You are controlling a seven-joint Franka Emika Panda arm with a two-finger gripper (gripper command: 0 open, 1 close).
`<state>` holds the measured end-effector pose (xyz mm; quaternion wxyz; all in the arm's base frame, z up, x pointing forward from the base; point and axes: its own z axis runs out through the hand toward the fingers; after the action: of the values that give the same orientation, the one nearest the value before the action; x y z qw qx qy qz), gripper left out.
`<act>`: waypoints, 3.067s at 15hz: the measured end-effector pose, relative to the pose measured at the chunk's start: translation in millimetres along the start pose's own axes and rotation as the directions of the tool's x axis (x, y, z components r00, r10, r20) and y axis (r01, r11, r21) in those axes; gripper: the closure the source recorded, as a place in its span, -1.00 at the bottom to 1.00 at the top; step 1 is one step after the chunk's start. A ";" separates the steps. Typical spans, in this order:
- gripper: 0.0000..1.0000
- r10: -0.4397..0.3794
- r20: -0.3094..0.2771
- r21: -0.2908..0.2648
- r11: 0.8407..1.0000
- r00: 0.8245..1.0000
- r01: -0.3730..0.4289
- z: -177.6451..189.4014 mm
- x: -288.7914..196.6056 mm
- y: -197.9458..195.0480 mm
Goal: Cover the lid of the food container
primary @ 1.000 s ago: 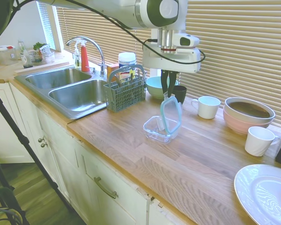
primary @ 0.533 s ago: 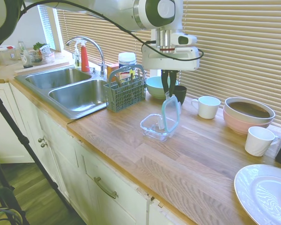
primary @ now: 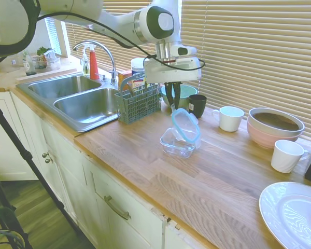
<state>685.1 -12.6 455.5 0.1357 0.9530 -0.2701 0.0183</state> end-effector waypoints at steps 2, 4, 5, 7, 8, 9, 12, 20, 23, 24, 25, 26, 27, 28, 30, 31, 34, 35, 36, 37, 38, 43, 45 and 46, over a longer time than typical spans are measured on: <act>1.00 -0.003 -0.002 -0.015 1.000 1.000 0.003 12.3 -2.3 -7.8; 1.00 -0.018 -0.009 -0.034 0.999 1.000 0.017 27.8 -6.2 -13.5; 1.00 -0.026 -0.007 -0.042 0.999 1.000 0.025 34.3 -9.1 -15.7; 1.00 -0.040 -0.006 -0.054 0.998 0.999 0.040 44.4 -14.4 -19.9; 1.00 -0.049 -0.005 -0.063 0.997 0.999 0.049 48.9 -17.6 -21.3; 1.00 -0.058 -0.006 -0.073 0.996 0.998 0.058 53.5 -20.9 -22.3; 1.00 -0.088 -0.007 -0.115 0.990 0.996 0.086 63.4 -29.9 -21.5; 1.00 -0.105 -0.015 -0.145 0.984 0.994 0.102 75.9 -33.3 -17.9; 1.00 -0.073 -0.022 -0.130 0.989 0.997 0.070 76.9 -32.1 -18.3; 1.00 -0.062 -0.021 -0.122 0.991 0.998 0.059 77.6 -31.2 -17.7; -1.00 -0.047 -0.019 -0.111 0.993 0.999 0.044 78.3 -30.1 -16.9; -1.00 -0.028 -0.016 -0.103 0.994 0.999 0.027 79.7 -29.1 -16.2; -1.00 -0.015 -0.012 -0.096 0.995 1.000 0.013 81.3 -28.2 -15.3; -1.00 -0.004 -0.010 -0.089 0.996 1.000 0.004 81.0 -27.4 -14.7; -1.00 0.017 0.000 -0.067 0.998 1.000 -0.017 79.4 -25.9 -14.0; -1.00 0.024 0.004 -0.057 0.998 1.000 -0.024 78.6 -25.4 -14.1; -1.00 0.039 0.004 -0.027 0.999 0.999 -0.038 75.8 -24.4 -15.9; -1.00 0.043 0.002 -0.018 0.999 0.999 -0.043 75.1 -23.6 -16.0; -1.00 0.049 -0.002 -0.008 0.999 0.999 -0.049 74.1 -22.1 -15.2; -1.00 0.058 -0.004 0.005 0.998 0.998 -0.058 71.8 -20.7 -13.9; -1.00 0.071 -0.008 0.026 0.997 0.997 -0.071 67.0 -19.6 -12.0; -1.00 0.137 0.019 0.140 0.980 0.990 -0.138 24.4 -49.6 28.6; -1.00 0.168 0.056 0.179 0.968 0.984 -0.175 16.2 -72.2 55.2; -1.00 0.180 0.077 0.192 0.962 0.981 -0.192 19.8 -83.5 65.8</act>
<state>578.9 -29.1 443.7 0.0296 0.9323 -0.3593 0.0300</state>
